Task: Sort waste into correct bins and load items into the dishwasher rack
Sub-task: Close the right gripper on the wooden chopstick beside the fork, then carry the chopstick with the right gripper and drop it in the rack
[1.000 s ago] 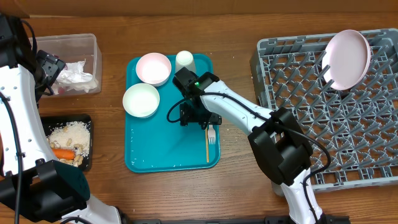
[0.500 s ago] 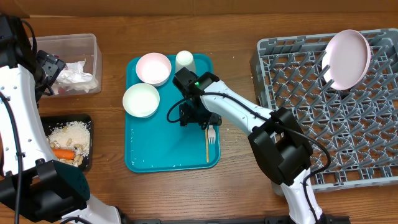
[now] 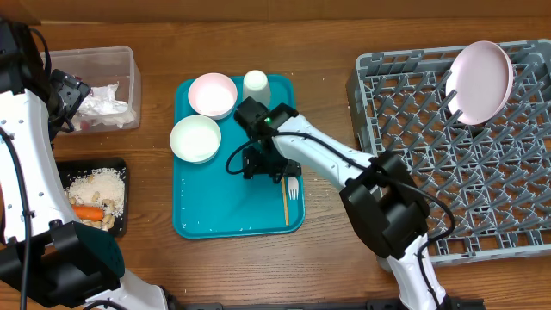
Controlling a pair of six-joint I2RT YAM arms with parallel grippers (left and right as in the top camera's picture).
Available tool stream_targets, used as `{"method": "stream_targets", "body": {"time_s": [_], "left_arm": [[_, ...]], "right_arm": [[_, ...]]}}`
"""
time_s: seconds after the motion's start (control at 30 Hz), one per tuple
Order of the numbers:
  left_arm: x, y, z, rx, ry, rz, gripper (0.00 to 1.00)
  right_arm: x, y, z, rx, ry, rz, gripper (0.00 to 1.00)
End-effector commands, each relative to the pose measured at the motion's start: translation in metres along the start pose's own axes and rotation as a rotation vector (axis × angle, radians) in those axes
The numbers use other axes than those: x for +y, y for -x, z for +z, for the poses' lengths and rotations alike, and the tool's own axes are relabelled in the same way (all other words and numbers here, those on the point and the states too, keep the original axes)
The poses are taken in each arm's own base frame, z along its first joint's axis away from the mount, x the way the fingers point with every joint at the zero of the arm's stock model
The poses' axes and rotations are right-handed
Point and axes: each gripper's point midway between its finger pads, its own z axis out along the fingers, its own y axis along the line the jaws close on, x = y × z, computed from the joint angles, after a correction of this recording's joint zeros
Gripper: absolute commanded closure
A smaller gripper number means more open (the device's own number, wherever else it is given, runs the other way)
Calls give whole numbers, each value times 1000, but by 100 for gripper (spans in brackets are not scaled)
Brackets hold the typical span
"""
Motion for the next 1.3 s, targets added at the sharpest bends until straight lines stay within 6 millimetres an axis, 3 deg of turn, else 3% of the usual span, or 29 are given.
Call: {"method": "stream_targets", "body": {"time_s": [0.0,0.27,0.4,0.6,1.17,1.27], "left_arm": [[2,3,-2,-16,6,9,0],[2,3,-2,-16,6,9,0],[2,3,-2,-16,6,9,0],[2,3,-2,-16,6,8,0],[2,3,-2,-16,6,9,0],[2,3,-2,-16,6,8,0]], "right_arm": [[0,1,6,-20,-39,-17,16],[-2,3,6,-31,-51,-18,15],[-11,8,6,-62,-100,-47,20],[-20,8,7,-65,-141,-48,51],[-25,1,32,-10,-170,-90,53],[-24,1,30,-11,-169,-90,64]]}}
